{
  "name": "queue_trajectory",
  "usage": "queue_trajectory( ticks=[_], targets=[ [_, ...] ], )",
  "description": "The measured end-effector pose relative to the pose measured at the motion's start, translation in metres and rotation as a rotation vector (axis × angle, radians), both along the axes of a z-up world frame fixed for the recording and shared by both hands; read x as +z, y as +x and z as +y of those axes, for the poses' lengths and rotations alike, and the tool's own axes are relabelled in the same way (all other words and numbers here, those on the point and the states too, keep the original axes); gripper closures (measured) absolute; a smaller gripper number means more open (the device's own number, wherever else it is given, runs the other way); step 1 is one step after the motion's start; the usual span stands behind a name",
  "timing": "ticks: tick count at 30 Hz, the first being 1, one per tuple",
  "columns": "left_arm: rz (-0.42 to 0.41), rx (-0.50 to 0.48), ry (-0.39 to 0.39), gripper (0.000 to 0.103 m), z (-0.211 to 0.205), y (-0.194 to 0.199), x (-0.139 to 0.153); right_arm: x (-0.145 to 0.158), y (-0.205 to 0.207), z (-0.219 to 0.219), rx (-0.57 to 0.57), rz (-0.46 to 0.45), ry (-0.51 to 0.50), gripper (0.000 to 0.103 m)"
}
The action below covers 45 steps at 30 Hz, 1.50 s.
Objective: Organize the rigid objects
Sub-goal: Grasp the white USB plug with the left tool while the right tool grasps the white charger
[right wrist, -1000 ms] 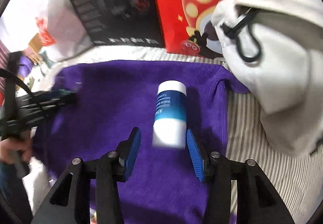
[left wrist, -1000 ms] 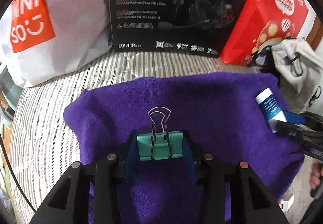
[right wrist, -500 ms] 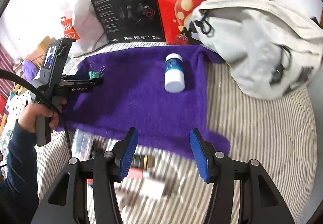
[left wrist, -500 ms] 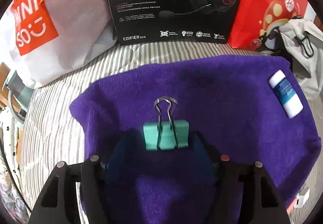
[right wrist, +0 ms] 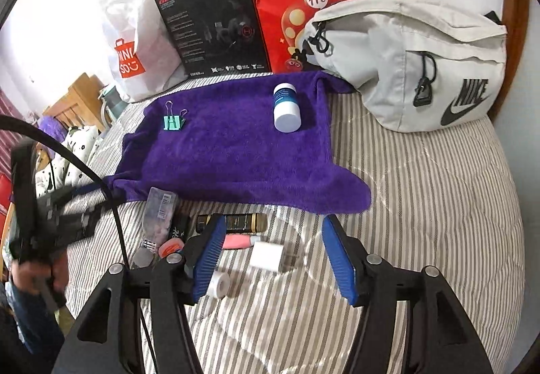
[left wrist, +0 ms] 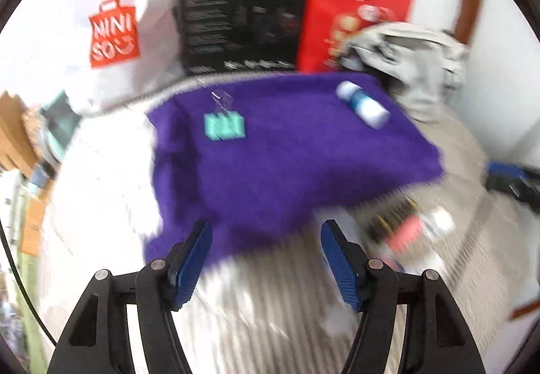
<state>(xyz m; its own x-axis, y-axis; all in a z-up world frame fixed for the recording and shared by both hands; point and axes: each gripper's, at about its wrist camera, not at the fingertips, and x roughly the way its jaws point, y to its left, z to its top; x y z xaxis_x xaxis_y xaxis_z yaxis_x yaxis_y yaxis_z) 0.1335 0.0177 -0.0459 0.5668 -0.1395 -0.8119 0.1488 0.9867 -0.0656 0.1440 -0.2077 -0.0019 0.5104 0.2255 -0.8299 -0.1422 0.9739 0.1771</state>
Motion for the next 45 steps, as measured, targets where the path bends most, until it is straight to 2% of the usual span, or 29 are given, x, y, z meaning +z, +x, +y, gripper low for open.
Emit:
queue_trajectory(
  ticks=[2, 6, 8, 12, 13, 16, 23, 24, 26, 28, 30, 34, 38, 42, 45],
  targets=[
    [0.012, -0.031, -0.017, 0.038, -0.002, -0.012, -0.007, 0.0, -0.007, 0.001, -0.01, -0.005, -0.007, 0.04],
    [0.04, -0.102, 0.017, 0.038, -0.016, -0.041, -0.02, -0.006, -0.017, 0.006, -0.006, 0.015, -0.011, 0.04],
    [0.058, -0.131, 0.013, 0.038, -0.021, -0.049, -0.027, -0.011, -0.021, 0.01, 0.007, 0.03, -0.031, 0.04],
    [0.064, -0.156, 0.055, 0.039, -0.031, -0.051, -0.04, -0.022, -0.026, 0.011, 0.009, 0.058, -0.066, 0.04],
    [0.067, -0.159, 0.062, 0.041, -0.033, -0.051, -0.043, -0.025, -0.028, 0.01, 0.006, 0.062, -0.074, 0.04],
    [0.078, -0.175, 0.028, 0.056, -0.031, -0.05, -0.048, -0.036, -0.036, 0.002, -0.004, 0.085, -0.089, 0.04],
    [0.064, -0.204, 0.037, 0.058, -0.037, -0.048, -0.051, -0.05, -0.036, -0.012, -0.039, 0.128, -0.081, 0.04],
    [0.061, -0.205, 0.05, 0.061, -0.038, -0.048, -0.051, -0.05, -0.036, -0.012, -0.037, 0.126, -0.082, 0.04],
    [0.063, -0.209, 0.045, 0.08, -0.037, -0.048, -0.05, -0.05, -0.034, -0.01, -0.029, 0.124, -0.083, 0.04],
    [0.089, -0.229, -0.006, 0.08, -0.035, -0.047, -0.049, -0.051, -0.031, -0.008, -0.02, 0.119, -0.072, 0.04],
    [0.09, -0.218, 0.004, 0.08, -0.033, -0.048, -0.048, -0.051, -0.025, -0.004, -0.016, 0.11, -0.057, 0.04],
    [0.099, -0.203, -0.031, 0.08, -0.028, -0.048, -0.05, -0.06, -0.008, 0.005, -0.026, 0.113, -0.04, 0.04],
    [0.085, -0.192, -0.023, 0.08, -0.029, -0.05, -0.051, -0.077, 0.007, 0.014, -0.025, 0.135, -0.015, 0.04],
    [0.07, -0.185, -0.001, 0.08, -0.032, -0.052, -0.051, -0.088, 0.013, 0.014, -0.072, 0.122, 0.005, 0.04],
    [0.065, -0.183, 0.001, 0.08, -0.033, -0.053, -0.051, -0.09, 0.011, 0.022, -0.064, 0.092, -0.074, 0.046]
  ],
)
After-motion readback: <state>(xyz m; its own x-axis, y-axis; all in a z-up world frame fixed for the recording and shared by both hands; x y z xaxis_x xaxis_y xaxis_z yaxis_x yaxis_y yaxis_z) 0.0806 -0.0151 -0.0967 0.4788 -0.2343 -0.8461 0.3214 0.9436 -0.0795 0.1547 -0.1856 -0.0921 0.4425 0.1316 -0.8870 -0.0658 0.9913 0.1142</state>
